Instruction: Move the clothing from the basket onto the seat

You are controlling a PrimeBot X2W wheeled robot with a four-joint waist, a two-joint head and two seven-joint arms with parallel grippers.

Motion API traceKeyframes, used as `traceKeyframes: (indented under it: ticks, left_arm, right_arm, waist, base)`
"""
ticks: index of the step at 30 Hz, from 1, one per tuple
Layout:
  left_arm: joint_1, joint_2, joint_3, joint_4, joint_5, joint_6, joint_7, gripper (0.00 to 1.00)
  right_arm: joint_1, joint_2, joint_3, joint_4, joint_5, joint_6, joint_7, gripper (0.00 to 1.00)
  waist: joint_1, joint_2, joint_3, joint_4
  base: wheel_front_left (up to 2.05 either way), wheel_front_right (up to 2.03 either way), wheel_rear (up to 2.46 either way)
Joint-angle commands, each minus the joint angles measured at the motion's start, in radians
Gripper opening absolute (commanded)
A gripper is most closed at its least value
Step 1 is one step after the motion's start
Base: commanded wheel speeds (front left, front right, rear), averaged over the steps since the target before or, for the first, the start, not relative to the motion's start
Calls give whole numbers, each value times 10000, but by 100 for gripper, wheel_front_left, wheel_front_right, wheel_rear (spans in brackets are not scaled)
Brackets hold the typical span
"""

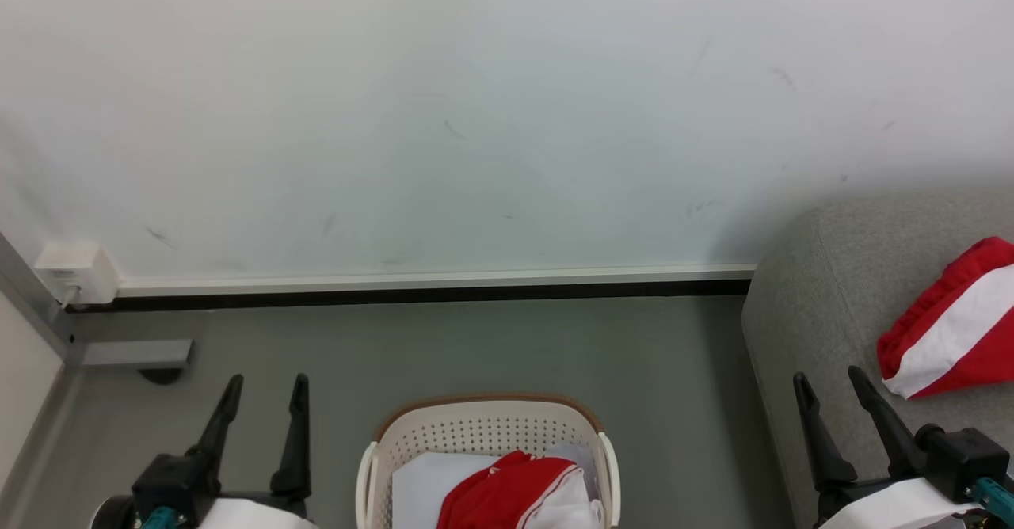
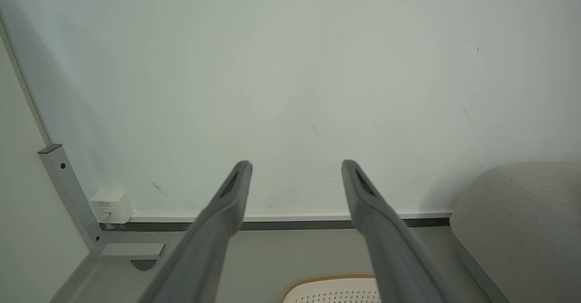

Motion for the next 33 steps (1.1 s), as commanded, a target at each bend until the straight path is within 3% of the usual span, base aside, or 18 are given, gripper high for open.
traceKeyframes:
  ticks: [1,20,33]
  left_arm:
    - [-54,-27,73,35,78,-24,-5,100]
    - [-278,-109,174,84,301,-239,-5,100]
    - [-1423,64,-62,462,323,-409,-5,100]
  right_arm:
    - [-31,19,-17,-1,-25,-22,-26,100]
    - [-312,-59,-41,-406,159,-22,-26,100]
    - [-1101,-84,-228,-1060,37,-22,-14,100]
  waist:
    - [0,-1,1,-15]
    - [0,-1,497,-498]
    - [0,-1,2086,-1261]
  base:
    - [0,0,0]
    - [0,0,0]
    - [0,0,0]
